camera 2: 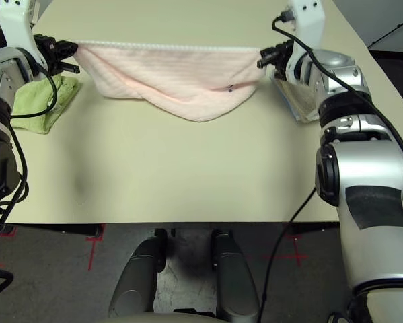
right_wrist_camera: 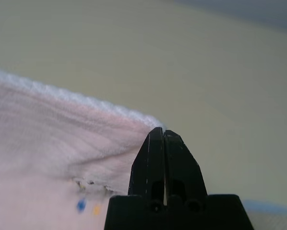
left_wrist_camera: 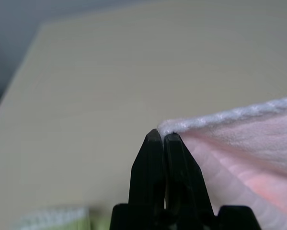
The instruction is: Fold the towel and set it aside.
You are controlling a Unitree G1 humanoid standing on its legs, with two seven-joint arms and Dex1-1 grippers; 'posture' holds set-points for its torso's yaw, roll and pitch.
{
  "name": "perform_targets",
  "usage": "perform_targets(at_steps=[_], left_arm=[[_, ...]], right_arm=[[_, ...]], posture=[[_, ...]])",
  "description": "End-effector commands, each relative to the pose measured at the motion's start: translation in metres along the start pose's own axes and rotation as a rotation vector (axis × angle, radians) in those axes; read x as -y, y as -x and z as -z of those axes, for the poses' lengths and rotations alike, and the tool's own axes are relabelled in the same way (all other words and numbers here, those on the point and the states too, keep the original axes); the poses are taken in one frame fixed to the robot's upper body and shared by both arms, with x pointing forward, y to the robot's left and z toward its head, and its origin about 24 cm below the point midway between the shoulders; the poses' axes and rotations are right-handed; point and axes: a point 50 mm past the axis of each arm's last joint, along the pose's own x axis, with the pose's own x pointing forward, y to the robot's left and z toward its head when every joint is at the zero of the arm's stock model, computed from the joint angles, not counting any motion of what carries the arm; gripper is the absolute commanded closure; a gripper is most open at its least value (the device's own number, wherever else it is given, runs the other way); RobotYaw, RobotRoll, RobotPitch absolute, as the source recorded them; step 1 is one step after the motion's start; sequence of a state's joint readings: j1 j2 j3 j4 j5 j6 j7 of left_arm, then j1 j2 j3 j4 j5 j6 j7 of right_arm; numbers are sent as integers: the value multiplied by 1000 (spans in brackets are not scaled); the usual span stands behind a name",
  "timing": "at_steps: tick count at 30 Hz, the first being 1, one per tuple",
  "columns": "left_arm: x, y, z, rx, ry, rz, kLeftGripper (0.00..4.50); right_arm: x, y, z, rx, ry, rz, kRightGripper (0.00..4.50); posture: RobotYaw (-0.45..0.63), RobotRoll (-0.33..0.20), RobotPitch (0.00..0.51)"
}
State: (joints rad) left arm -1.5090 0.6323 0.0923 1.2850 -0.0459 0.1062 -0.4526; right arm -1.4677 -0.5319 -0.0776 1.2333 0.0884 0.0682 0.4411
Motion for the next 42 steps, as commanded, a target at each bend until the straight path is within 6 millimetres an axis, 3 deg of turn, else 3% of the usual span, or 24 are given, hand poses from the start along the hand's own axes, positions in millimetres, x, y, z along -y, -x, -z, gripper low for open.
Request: perform_targets(at_steps=[1, 4, 6, 10, 13, 17, 20, 29, 37, 42], left_arm=[[-4, 2, -35, 155, 42, -1, 4486], [-1, 8, -33, 211, 97, 192, 4486], [-6, 13, -23, 211, 142, 258, 4486], [-5, 29, 28, -110, -9, 543, 4486], [-6, 52, 64, -432, 7, 750, 4486], [-8, 79, 85, -623, -42, 888, 4486], [-10, 87, 82, -660, -73, 913, 4486], [-28, 102, 66, -712, -169, 935, 4486], [-53, 123, 56, -794, -246, 912, 4486], [-56, 132, 57, -846, -274, 939, 4486]], right_arm=[[13, 5, -16, 147, -17, 83, 4500], [11, 11, -16, 306, -41, 3, 4500], [9, 16, -6, 345, -27, -83, 4500], [3, 28, 29, 260, 97, -294, 4500], [-2, 42, 61, 114, 182, -496, 4500], [-3, 58, 89, -94, 189, -698, 4500], [-2, 68, 98, -221, 226, -813, 4500], [8, 87, 94, -367, 238, -976, 4500], [21, 100, 90, -409, 193, -999, 4500], [26, 113, 99, -520, 150, -1043, 4500]], posture=[[-26, 0, 254], [-25, 0, 253], [-21, 0, 256], [-14, 0, 259], [-13, 0, 259], [-16, 0, 256], [-13, 0, 254], [-14, 0, 257], [-1, 0, 261], [-1, 0, 262]])
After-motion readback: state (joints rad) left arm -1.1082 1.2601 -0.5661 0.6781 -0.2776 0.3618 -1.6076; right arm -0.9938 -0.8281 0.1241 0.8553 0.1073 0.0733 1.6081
